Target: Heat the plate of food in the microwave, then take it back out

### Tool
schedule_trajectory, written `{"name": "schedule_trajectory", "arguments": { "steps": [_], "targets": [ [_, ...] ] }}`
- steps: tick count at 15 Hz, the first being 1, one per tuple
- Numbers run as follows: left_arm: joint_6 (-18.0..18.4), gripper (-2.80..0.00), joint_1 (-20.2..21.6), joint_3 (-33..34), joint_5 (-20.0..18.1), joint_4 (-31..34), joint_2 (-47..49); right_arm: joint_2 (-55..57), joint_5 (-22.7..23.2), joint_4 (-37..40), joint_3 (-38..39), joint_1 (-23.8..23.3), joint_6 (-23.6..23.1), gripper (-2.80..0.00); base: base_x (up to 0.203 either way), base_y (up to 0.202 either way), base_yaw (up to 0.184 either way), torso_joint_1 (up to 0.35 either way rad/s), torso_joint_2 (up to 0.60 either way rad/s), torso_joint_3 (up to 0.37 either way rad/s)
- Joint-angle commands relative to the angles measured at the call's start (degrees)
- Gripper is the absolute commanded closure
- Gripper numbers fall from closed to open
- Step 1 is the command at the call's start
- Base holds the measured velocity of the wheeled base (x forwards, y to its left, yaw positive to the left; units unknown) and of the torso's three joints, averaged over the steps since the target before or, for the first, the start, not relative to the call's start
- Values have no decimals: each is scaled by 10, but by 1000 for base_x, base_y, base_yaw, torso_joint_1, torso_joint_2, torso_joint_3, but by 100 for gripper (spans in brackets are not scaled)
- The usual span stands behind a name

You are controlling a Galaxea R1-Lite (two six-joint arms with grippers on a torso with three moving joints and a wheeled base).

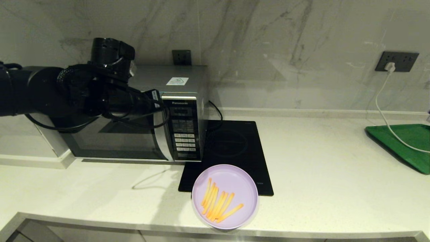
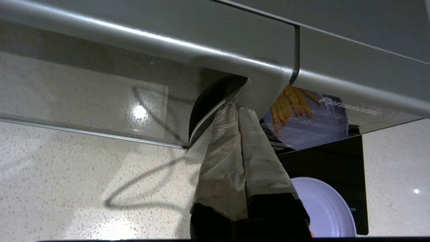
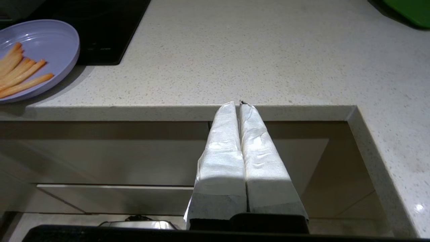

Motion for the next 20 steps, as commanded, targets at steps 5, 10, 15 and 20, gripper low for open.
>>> {"name": "schedule_trajectory", "arguments": {
  "steps": [5, 10, 15, 20],
  "targets": [
    [-3, 0, 10, 64, -3, -3, -50, 0, 0, 1, 0, 0, 0, 0, 0, 0, 0, 0, 0, 0],
    [48, 0, -8, 247, -44, 18, -204, 0, 0, 1, 0, 0, 0, 0, 0, 0, 0, 0, 0, 0],
    [68, 0, -67, 378, -49, 51, -361, 0, -1, 1, 0, 0, 0, 0, 0, 0, 0, 0, 0, 0],
    [143, 0, -84, 382, 86, 176, -542, 0, -1, 1, 0, 0, 0, 0, 0, 0, 0, 0, 0, 0]
  ]
}}
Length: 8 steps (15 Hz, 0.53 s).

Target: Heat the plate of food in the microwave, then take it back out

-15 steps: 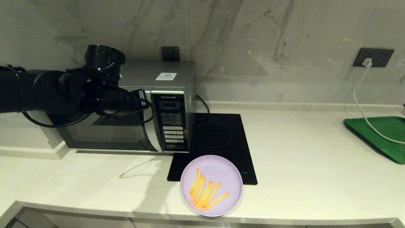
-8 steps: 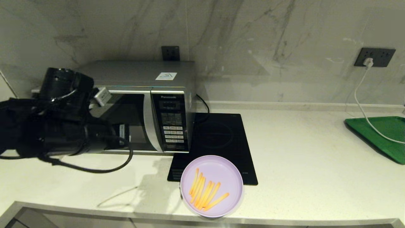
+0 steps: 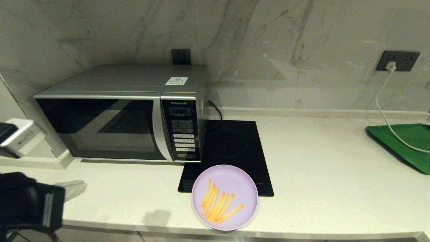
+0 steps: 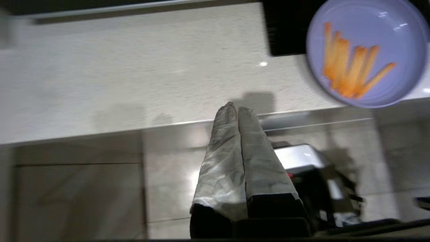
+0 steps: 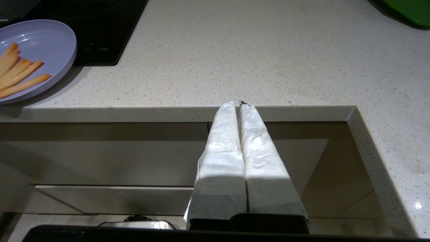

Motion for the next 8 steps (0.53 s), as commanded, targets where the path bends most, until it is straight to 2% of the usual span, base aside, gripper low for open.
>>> {"name": "schedule_trajectory", "arguments": {
  "steps": [1, 2, 4, 6, 8],
  "targets": [
    [13, 0, -2, -32, 77, 93, -126, 0, 0, 0, 0, 0, 0, 0, 0, 0, 0, 0, 0, 0],
    [16, 0, 5, -60, 91, 155, -163, 0, 0, 0, 0, 0, 0, 0, 0, 0, 0, 0, 0, 0],
    [21, 0, 57, -102, 104, 247, -230, 0, 0, 0, 0, 0, 0, 0, 0, 0, 0, 0, 0, 0],
    [36, 0, 127, -110, 106, 276, -278, 0, 0, 0, 0, 0, 0, 0, 0, 0, 0, 0, 0, 0],
    [73, 0, 194, -108, 80, 292, -337, 0, -1, 0, 0, 0, 1, 0, 0, 0, 0, 0, 0, 0]
  ]
}}
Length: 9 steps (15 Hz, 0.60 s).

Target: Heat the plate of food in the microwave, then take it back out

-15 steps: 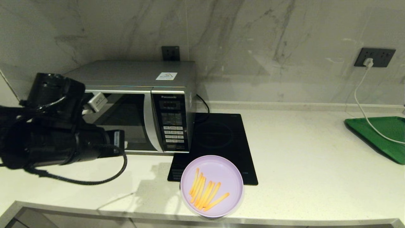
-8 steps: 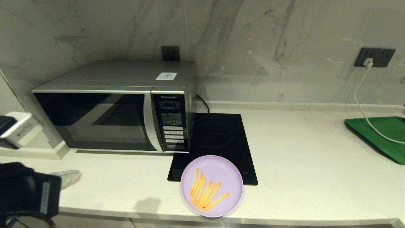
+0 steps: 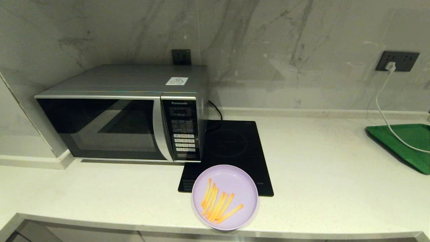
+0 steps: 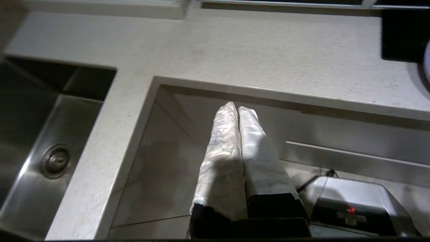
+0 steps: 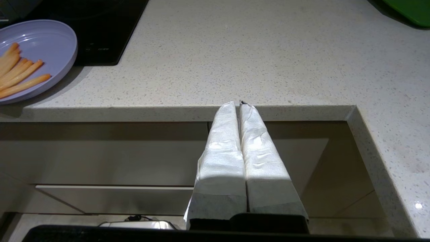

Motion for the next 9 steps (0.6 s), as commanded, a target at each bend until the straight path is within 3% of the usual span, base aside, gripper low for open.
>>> {"name": "schedule_trajectory", "arguments": {
  "steps": [1, 5, 7, 9],
  "targets": [
    [35, 0, 72, 3, -44, 10, -105, 0, 0, 1, 0, 1, 0, 0, 0, 0, 0, 0, 0, 0],
    [61, 0, 114, 88, -185, -4, -213, 0, 0, 1, 0, 0, 0, 0, 0, 0, 0, 0, 0, 0],
    [59, 0, 123, 184, -232, -91, -253, 0, 0, 1, 0, 0, 0, 0, 0, 0, 0, 0, 0, 0],
    [60, 0, 126, 325, -251, -213, -289, 0, 0, 1, 0, 0, 1, 0, 0, 0, 0, 0, 0, 0]
  ]
}}
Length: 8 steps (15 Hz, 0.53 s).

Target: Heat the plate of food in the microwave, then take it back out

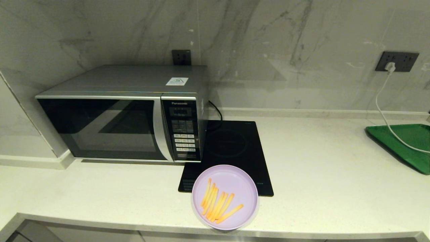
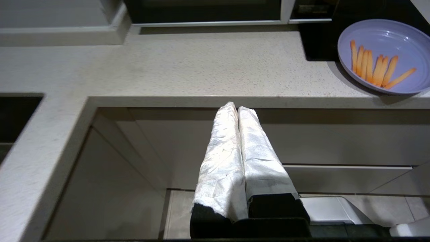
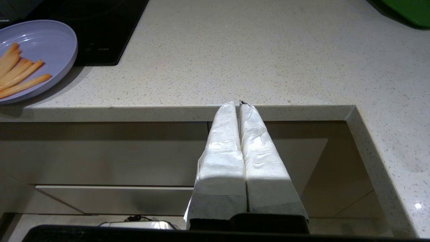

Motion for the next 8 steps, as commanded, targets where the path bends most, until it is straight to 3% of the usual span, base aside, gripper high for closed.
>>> {"name": "schedule_trajectory", "arguments": {
  "steps": [1, 4, 6, 8],
  "targets": [
    [0, 0, 4, 169, -7, -158, -59, 0, 0, 1, 0, 0, 0, 0, 0, 0, 0, 0, 0, 0],
    [2, 0, 6, 345, -14, -338, -77, 0, 0, 1, 0, 0, 0, 0, 0, 0, 0, 0, 0, 0],
    [9, 0, 8, 367, -22, -397, -84, 0, -1, 1, 0, 0, 0, 0, 0, 0, 0, 0, 0, 0],
    [14, 0, 8, 366, -24, -398, -85, 0, -1, 1, 0, 0, 0, 0, 0, 0, 0, 0, 0, 0]
  ]
}}
